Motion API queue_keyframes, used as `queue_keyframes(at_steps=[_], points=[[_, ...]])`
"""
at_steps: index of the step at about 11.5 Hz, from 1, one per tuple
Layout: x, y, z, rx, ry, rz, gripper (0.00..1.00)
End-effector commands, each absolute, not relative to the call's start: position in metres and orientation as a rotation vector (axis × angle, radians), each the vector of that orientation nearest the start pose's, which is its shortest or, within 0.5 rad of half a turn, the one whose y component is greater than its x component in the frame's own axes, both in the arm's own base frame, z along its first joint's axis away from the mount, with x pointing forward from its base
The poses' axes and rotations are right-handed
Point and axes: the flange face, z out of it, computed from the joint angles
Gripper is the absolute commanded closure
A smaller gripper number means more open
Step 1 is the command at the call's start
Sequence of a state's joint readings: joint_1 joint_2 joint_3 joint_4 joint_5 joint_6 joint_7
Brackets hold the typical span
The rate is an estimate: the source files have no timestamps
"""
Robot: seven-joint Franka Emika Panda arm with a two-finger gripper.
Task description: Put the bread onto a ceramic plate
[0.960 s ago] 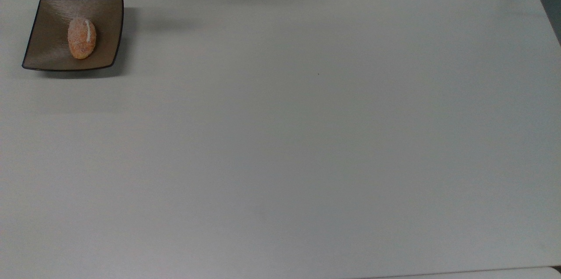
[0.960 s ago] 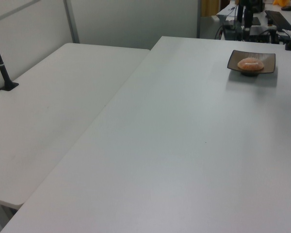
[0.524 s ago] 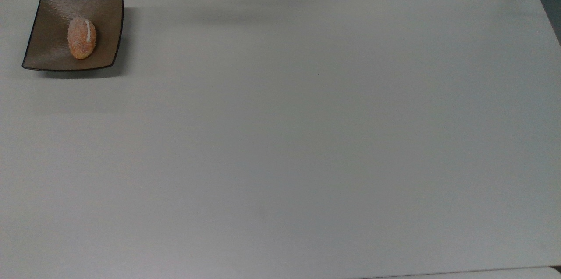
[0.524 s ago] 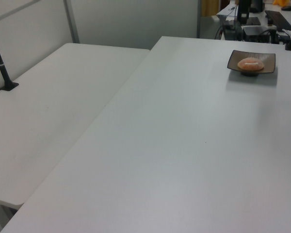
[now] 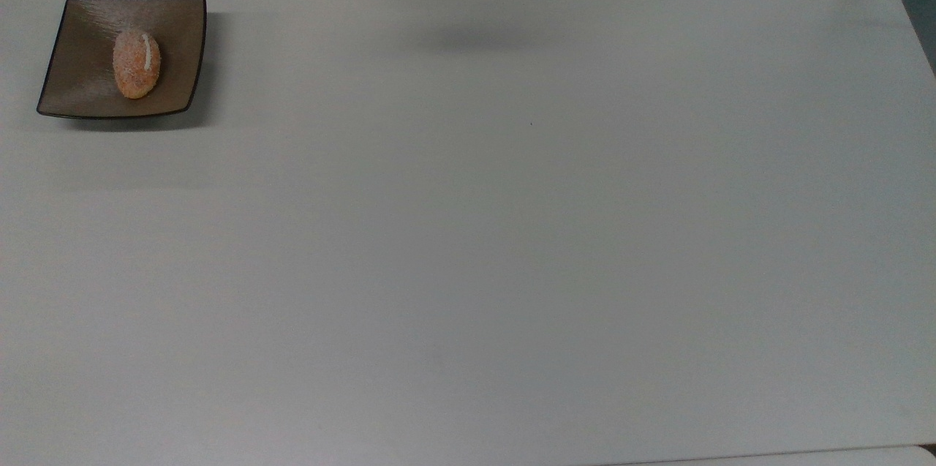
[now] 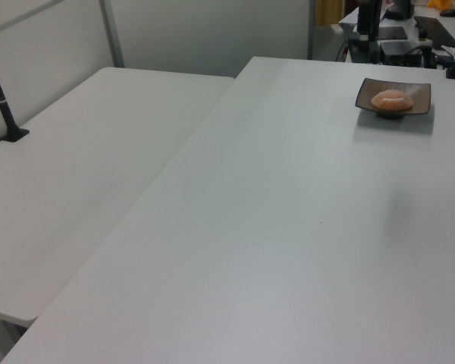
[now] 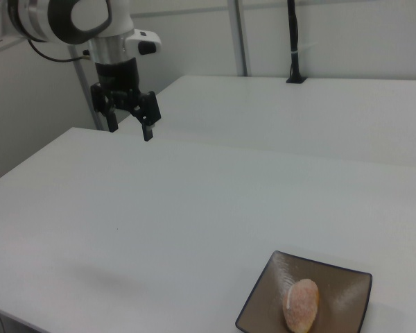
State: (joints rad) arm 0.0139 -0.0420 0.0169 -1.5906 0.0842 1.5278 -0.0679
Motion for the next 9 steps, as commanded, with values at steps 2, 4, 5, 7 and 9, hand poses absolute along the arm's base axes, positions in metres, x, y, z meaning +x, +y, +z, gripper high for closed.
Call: queue_keyframes(at_steps=[2,4,5,7,9], points=[[0.542,0.055,0.626,-3.051,-0.199,-0.176,0.0],[0.549,0.047,0.625,-3.042,-0.168,-0.235,0.0],[0.549,0.048,0.624,-3.042,-0.169,-0.235,0.0],[0.55,0.05,0.625,-3.04,-0.174,-0.237,0.0],[0.547,0.051,0.624,-3.041,-0.18,-0.214,0.0]])
